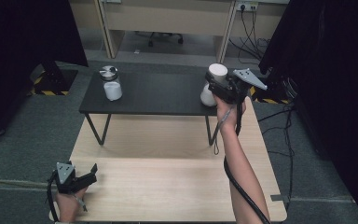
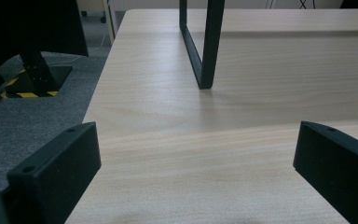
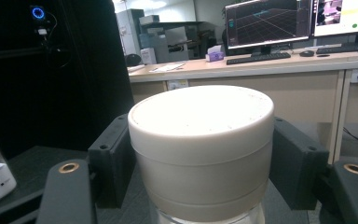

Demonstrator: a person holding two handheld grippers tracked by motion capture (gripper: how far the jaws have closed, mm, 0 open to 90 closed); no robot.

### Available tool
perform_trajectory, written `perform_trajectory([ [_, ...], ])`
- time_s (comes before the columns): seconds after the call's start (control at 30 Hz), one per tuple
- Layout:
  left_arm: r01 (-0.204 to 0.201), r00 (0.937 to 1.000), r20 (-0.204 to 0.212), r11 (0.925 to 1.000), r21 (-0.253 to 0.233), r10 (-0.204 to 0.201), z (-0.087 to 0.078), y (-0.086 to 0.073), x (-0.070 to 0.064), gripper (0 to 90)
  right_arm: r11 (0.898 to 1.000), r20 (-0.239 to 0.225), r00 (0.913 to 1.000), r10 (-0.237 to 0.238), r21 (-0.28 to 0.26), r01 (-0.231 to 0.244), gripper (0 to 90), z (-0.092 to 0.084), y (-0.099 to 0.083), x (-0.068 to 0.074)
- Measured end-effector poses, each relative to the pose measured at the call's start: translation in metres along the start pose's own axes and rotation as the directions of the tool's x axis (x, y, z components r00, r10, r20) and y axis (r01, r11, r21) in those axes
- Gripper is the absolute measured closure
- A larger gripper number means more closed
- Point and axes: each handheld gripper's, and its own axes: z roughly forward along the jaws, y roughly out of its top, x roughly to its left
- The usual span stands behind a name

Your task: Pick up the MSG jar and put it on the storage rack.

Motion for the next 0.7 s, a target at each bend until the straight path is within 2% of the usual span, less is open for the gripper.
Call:
perform_trajectory([
  [0.27, 0.022, 0.9997, 0.003, 0.9997, -0.009, -0.022, 0.0, -0.001, 0.001, 0.0, 1.0, 0.003, 0.9999, -0.013, 0.006, 0.013, 32.0, 0.009, 0.002, -0.003],
  [0.47, 0.013, 0.9999, -0.003, 0.9999, -0.006, -0.013, 0.001, -0.001, 0.0, 0.0, 1.0, 0.001, 0.9997, -0.026, 0.013, 0.026, 32.0, 0.014, 0.001, -0.005],
  [0.6, 0.012, 0.9999, -0.007, 0.9999, -0.001, -0.012, 0.002, 0.0, -0.001, 0.0, 0.998, -0.007, 0.9979, -0.065, 0.014, 0.065, 32.0, 0.015, 0.0, -0.003],
  [0.7, 0.01, 0.9999, -0.01, 0.9999, 0.003, -0.01, 0.002, 0.0, -0.002, 0.0, 0.999, -0.005, 0.9986, -0.053, 0.005, 0.053, 32.1, 0.015, -0.003, -0.004],
])
